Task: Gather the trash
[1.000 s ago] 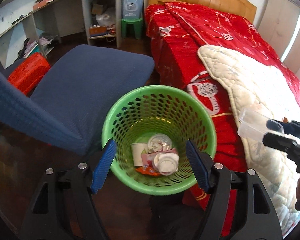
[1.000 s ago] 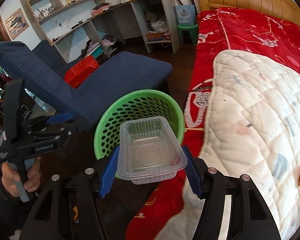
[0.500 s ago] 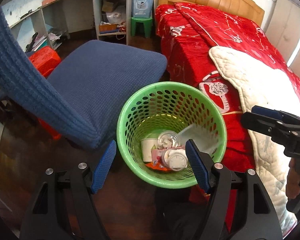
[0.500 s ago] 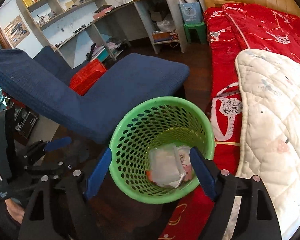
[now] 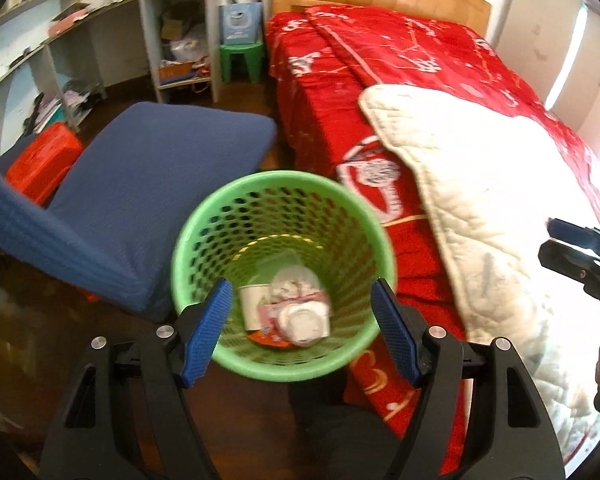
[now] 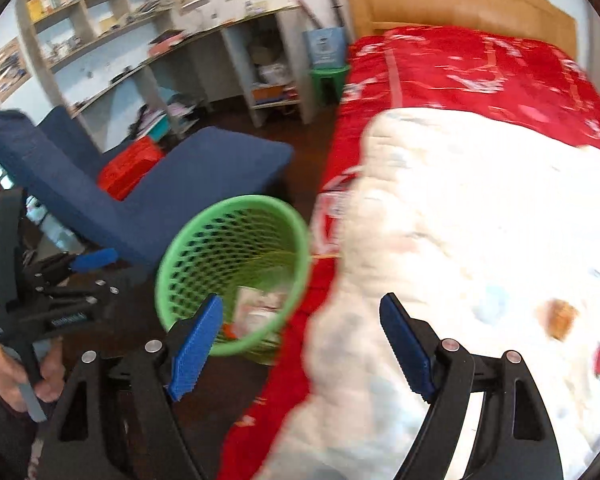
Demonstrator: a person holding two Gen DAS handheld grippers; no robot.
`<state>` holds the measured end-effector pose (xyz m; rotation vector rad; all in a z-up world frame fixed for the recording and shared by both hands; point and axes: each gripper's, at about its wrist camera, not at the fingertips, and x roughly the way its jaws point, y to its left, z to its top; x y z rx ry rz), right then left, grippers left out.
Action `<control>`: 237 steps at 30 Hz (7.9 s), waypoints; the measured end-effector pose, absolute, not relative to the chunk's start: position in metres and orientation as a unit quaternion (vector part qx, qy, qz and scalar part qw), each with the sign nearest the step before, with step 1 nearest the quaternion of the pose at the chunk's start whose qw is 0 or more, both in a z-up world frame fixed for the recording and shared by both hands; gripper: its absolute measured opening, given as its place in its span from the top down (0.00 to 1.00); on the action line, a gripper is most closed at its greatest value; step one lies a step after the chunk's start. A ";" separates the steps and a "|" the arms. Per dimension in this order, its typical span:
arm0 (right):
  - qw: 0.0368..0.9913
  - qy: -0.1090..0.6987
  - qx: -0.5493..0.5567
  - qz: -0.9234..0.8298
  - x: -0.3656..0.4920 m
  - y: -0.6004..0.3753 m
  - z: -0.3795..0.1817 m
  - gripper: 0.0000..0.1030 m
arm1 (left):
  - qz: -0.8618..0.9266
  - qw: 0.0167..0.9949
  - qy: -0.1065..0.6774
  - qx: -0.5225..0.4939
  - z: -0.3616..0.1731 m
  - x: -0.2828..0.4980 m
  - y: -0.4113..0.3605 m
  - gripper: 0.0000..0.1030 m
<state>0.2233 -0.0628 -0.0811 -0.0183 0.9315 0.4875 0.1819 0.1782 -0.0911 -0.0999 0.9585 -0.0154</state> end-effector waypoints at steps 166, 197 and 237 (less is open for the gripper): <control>0.835 0.479 -0.020 0.268 0.244 0.017 -0.120 0.14 | 0.085 0.890 0.445 -0.056 -0.085 0.156 0.234 0.32; 0.820 0.479 0.013 0.313 0.255 0.082 -0.128 0.13 | 0.094 0.893 0.437 -0.056 -0.080 0.123 0.230 0.26; 0.899 0.436 0.012 0.049 0.098 -0.163 -0.055 0.09 | -0.010 0.917 0.398 0.004 -0.034 0.096 0.062 0.06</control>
